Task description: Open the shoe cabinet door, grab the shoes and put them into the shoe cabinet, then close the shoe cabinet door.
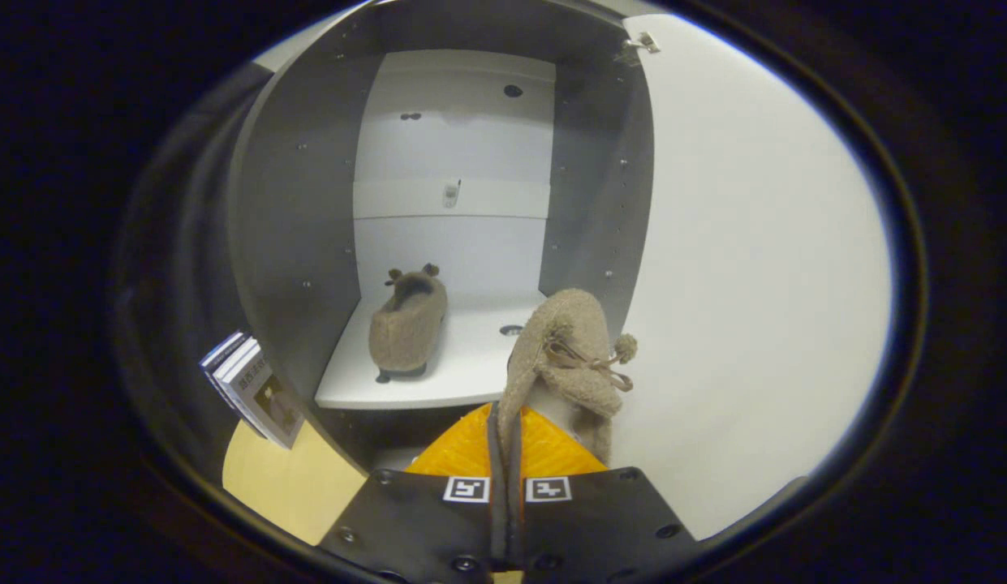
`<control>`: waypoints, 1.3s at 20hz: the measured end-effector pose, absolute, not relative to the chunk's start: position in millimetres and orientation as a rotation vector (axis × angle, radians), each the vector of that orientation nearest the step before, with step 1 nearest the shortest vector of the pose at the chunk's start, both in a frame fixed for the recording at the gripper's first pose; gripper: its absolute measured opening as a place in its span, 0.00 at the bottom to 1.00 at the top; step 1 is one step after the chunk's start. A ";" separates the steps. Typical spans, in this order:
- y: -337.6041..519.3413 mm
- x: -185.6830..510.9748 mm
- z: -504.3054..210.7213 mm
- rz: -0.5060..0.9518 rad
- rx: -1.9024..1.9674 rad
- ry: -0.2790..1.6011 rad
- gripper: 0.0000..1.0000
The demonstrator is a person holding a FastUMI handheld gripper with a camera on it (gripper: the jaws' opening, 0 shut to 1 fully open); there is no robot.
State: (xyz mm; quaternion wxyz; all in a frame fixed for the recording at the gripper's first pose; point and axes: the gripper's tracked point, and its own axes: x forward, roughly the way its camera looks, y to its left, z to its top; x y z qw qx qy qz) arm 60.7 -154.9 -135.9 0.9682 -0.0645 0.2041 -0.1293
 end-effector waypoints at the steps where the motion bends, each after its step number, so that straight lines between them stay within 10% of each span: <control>1: -156.2 68.5 -131.8 -0.248 -0.139 0.410 0.02; 26: -159.9 278.8 -174.3 -0.013 -0.404 0.503 0.02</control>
